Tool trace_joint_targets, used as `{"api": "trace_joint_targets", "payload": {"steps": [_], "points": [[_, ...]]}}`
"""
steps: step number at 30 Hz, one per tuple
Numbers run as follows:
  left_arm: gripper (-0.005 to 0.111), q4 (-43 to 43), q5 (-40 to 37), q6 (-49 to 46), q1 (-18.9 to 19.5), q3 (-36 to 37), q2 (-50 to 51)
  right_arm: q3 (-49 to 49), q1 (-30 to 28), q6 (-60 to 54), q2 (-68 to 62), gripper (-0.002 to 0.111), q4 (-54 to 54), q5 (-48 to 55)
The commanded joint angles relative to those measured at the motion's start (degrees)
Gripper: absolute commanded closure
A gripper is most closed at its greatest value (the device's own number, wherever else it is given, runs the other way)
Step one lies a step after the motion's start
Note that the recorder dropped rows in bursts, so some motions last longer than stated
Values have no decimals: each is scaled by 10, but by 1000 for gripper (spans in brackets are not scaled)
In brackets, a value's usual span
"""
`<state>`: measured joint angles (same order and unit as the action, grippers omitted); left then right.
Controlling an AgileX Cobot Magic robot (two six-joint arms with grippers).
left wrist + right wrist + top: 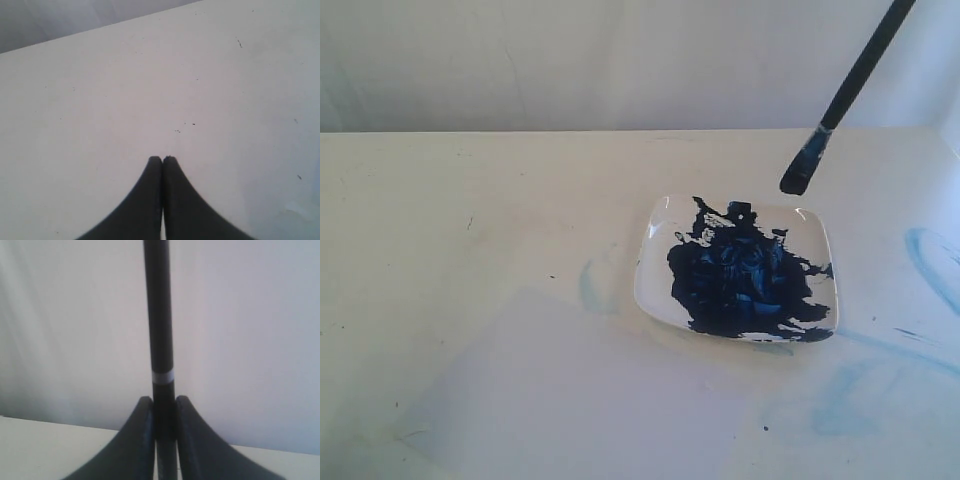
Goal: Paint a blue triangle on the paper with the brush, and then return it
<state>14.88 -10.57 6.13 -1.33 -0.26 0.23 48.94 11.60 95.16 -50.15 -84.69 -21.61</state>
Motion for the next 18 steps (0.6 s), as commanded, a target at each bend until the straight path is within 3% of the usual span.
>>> {"api": "trace_joint_targets", "payload": {"steps": [1,8,11,16,18], "points": [[107,10,7,-8,2,3,-2,-3,-1,6,-3,108,0,-6],[107,10,47,-23,2,3,-2,-3,-1,6,-3,108,0,-31],[107,10,192,-21,2,3,-2,-3,-1,6,-3,108,0,-27],[107,10,369,-20,2,3,-2,-3,-1,6,-3,108,0,-20],[107,8,485,-14,2,3,-2,-3,-1,6,-3,108,0,-21]]}}
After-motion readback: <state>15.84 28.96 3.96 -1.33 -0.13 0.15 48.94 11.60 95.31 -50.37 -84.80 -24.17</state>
